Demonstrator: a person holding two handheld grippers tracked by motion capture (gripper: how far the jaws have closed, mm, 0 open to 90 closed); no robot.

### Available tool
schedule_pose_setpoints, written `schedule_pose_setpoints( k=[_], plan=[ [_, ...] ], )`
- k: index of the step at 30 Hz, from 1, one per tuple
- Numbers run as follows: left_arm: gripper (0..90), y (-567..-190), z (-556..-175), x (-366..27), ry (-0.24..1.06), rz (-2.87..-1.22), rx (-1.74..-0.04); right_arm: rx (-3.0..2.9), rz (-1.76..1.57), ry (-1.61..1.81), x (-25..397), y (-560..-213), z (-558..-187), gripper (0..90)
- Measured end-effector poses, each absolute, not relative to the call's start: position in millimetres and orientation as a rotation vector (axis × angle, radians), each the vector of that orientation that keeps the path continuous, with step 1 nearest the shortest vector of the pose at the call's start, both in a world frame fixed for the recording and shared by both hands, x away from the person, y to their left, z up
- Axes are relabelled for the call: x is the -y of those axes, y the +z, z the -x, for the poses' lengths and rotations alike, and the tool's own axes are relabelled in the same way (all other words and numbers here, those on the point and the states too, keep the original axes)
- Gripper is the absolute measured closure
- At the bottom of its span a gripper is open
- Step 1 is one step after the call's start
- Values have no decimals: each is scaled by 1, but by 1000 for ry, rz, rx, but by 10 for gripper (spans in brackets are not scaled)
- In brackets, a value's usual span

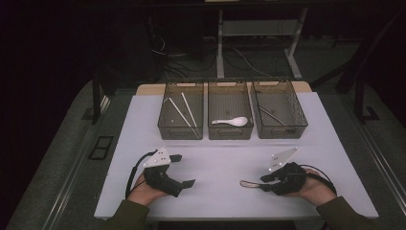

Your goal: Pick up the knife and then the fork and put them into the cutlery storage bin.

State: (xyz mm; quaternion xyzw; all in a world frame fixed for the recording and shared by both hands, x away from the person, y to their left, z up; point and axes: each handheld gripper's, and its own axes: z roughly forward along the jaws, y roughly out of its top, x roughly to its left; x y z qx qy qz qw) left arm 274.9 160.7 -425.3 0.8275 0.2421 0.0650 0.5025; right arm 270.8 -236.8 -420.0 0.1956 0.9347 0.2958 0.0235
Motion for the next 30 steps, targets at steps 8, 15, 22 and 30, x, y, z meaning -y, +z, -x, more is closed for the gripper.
schedule_pose_setpoints(
  k=[8, 15, 22, 30],
  plan=[
    [0, -426, -275, -161, 156, -2002, -586, -2941, -467, 657, 242, -407, -277, 617],
    [0, -426, -275, -161, 156, -2001, -587, -3034, -412, 448, 230, -413, -285, 628],
    [0, -426, -275, -161, 154, -2000, -588, -3070, -275, 329, 217, -419, -286, 716],
    [0, -426, -275, -160, 154, -1997, -591, -3083, -189, 260, 210, -419, -286, 754]
  ],
)
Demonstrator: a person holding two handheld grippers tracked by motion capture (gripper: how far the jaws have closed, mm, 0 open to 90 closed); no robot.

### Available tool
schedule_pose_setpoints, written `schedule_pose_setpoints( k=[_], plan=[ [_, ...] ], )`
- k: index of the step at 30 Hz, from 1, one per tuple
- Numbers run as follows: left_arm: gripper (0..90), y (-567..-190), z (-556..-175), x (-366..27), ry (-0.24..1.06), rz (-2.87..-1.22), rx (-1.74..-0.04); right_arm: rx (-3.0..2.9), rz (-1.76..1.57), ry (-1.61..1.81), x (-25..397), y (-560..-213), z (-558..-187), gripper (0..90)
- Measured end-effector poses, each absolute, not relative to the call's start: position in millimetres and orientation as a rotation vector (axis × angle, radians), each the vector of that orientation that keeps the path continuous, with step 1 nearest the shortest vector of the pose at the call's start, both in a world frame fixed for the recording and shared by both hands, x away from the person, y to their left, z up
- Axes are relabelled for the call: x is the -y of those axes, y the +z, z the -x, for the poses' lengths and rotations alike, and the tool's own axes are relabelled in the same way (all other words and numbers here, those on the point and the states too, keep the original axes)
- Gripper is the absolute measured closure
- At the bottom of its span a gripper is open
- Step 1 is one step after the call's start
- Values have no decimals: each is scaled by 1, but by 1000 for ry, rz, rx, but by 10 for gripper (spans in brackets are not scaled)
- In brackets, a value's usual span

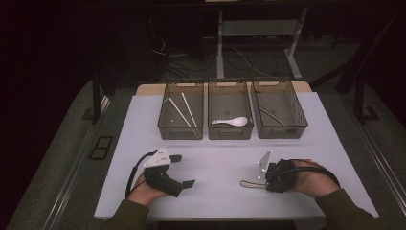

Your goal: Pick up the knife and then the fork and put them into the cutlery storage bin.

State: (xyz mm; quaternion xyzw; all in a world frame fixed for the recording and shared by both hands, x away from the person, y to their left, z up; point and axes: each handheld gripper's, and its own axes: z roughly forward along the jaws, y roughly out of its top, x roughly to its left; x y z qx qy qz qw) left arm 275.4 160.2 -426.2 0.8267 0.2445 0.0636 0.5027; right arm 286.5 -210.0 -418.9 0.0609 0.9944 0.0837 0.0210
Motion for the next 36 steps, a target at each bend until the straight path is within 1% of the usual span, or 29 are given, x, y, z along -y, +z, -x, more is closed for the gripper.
schedule_pose_setpoints(
  k=[6, 20, 27, 36],
  plan=[
    [0, -426, -275, -160, 153, -1994, -591, -3085, -204, 231, 207, -419, -287, 791],
    [0, -426, -275, -160, 153, -1992, -592, -3080, -405, 383, 224, -417, -296, 794],
    [0, -426, -275, -161, 155, -1998, -588, -3009, -584, 550, 241, -403, -305, 794],
    [0, -426, -275, -161, 159, -1993, -597, -2881, -857, 649, 262, -393, -319, 794]
  ],
)
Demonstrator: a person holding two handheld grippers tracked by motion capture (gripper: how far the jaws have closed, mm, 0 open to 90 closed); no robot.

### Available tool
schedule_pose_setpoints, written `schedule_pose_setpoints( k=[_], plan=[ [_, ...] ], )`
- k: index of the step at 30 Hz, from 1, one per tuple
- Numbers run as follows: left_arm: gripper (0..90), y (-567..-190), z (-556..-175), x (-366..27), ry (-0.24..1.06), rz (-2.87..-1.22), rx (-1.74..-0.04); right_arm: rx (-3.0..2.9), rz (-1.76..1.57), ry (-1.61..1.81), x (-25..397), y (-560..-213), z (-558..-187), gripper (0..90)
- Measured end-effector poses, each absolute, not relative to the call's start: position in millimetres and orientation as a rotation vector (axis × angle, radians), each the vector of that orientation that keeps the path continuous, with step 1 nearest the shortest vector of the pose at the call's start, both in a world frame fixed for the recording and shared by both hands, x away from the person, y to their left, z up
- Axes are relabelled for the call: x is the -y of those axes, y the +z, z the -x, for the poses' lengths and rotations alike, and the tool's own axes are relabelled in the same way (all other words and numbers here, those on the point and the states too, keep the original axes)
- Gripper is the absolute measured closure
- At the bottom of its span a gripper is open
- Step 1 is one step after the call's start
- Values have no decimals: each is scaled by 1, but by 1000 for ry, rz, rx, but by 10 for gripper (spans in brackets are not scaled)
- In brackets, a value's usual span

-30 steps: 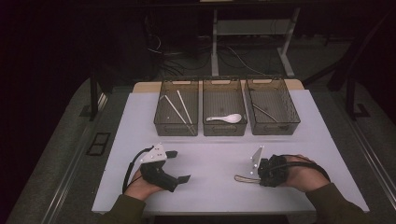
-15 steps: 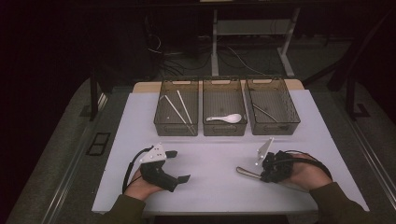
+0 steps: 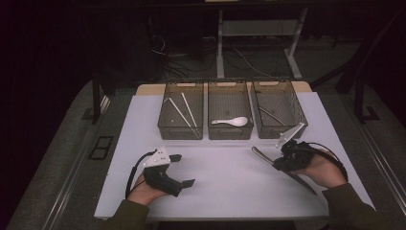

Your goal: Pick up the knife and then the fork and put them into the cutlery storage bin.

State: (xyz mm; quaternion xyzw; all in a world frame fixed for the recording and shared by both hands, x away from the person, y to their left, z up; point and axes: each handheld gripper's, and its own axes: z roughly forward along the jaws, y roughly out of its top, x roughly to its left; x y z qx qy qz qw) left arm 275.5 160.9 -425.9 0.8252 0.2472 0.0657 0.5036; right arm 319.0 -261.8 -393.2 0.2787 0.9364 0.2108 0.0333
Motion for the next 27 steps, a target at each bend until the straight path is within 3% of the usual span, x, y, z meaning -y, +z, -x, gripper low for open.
schedule_pose_setpoints(
  k=[11, 27],
  plan=[
    [0, -426, -276, -161, 157, -1991, -598, -2726, -1023, 766, 284, -361, -343, 794],
    [0, -426, -276, -160, 157, -1992, -595, -2540, -1162, 806, 300, -308, -410, 793]
  ],
)
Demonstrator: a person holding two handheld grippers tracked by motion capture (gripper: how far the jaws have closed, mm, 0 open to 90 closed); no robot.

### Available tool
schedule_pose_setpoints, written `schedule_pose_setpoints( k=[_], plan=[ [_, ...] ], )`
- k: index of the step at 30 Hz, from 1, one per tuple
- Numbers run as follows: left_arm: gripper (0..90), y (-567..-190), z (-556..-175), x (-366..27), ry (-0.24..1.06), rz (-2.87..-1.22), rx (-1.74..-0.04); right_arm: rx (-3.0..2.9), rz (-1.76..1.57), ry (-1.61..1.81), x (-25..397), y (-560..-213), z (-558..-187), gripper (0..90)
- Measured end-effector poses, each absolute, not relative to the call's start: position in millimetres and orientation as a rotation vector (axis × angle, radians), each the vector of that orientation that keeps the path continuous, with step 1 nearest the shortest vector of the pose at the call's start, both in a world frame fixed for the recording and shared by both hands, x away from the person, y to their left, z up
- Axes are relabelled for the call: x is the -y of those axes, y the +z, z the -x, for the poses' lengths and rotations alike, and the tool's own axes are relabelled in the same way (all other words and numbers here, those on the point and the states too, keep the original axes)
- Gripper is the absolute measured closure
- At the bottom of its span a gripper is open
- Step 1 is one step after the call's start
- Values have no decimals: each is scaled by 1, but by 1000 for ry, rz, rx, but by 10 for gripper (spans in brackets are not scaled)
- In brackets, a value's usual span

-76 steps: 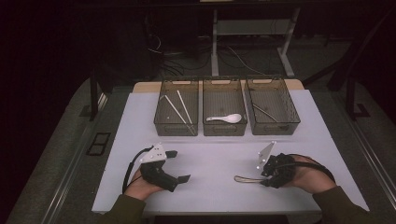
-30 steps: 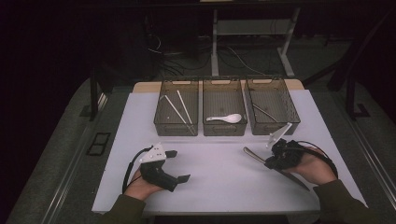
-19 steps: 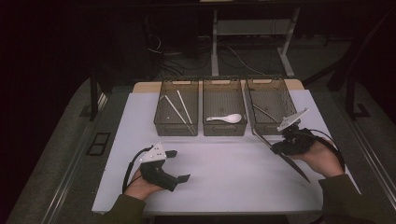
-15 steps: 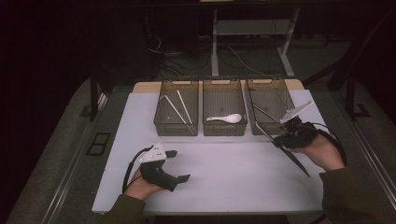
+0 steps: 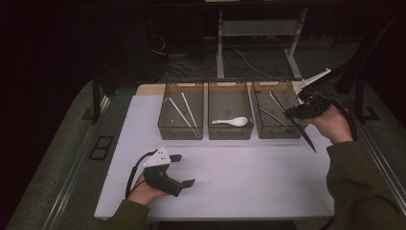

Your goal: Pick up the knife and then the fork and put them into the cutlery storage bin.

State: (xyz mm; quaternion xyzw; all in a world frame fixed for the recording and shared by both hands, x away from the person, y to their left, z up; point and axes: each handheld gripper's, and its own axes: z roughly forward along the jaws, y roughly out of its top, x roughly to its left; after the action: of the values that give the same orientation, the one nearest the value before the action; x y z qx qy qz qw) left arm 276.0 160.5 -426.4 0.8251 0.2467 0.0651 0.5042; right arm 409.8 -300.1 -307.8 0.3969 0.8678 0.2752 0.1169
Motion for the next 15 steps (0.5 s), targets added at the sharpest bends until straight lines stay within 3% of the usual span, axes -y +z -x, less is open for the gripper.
schedule_pose_setpoints(
  k=[15],
  plan=[
    [0, -427, -276, -160, 152, -1996, -589, -2414, -1192, 813, 300, -292, -483, 792]
  ],
)
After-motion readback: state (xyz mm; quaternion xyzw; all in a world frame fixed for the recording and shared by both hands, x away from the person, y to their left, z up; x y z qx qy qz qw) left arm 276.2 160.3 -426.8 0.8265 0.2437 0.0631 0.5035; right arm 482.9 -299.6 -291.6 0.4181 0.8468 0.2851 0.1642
